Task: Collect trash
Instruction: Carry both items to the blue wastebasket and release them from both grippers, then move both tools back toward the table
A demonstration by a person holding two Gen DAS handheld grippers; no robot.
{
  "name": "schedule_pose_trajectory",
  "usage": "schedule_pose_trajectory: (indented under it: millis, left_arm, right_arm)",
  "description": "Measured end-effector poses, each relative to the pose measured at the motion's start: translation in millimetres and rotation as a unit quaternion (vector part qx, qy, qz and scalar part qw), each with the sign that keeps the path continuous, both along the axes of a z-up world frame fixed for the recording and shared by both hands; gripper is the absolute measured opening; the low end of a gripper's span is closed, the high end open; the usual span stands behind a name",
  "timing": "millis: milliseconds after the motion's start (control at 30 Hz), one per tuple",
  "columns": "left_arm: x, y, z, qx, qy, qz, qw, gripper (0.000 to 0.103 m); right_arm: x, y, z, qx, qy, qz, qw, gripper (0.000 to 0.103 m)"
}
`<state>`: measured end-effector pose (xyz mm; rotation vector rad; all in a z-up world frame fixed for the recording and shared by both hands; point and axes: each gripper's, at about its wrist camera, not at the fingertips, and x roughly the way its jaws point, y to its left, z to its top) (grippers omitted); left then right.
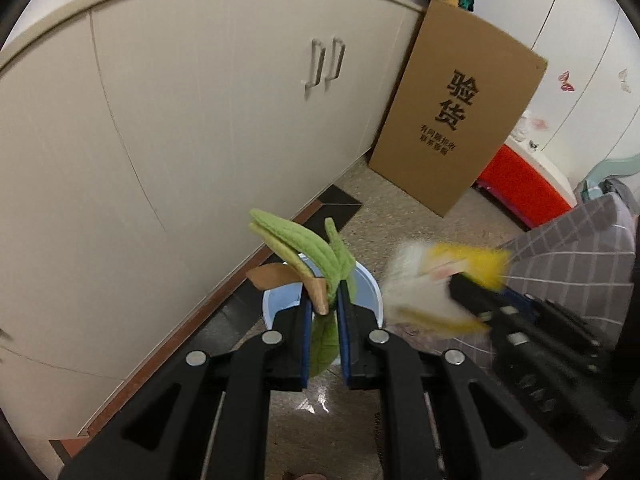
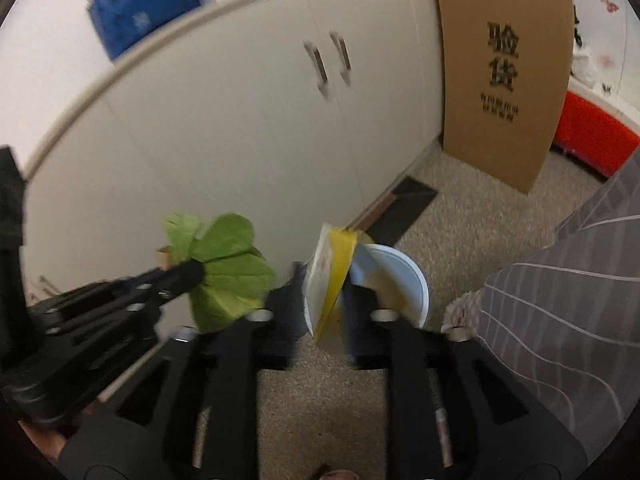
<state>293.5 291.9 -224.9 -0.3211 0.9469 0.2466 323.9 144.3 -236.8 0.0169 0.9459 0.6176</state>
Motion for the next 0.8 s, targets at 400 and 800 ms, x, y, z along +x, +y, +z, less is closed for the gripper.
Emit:
schedule_pose_trajectory:
  millis: [400, 800]
  left_arm:
    - [17.8, -1.4, -45.0, 0.001, 0.026, -0.013, 0.9996, 0.011]
    - [43.7, -16.2, -28.9, 0.003, 0.010, -0.029, 0.9995, 0.016]
  right_arm:
    - [-4.0, -13.8, -13.5, -0.045, -0.041, -0.059, 0.996, 0.065]
    - [-10.2, -44.0, 16.2, -0.037, -0.120, -0.142, 0.982, 0.075]
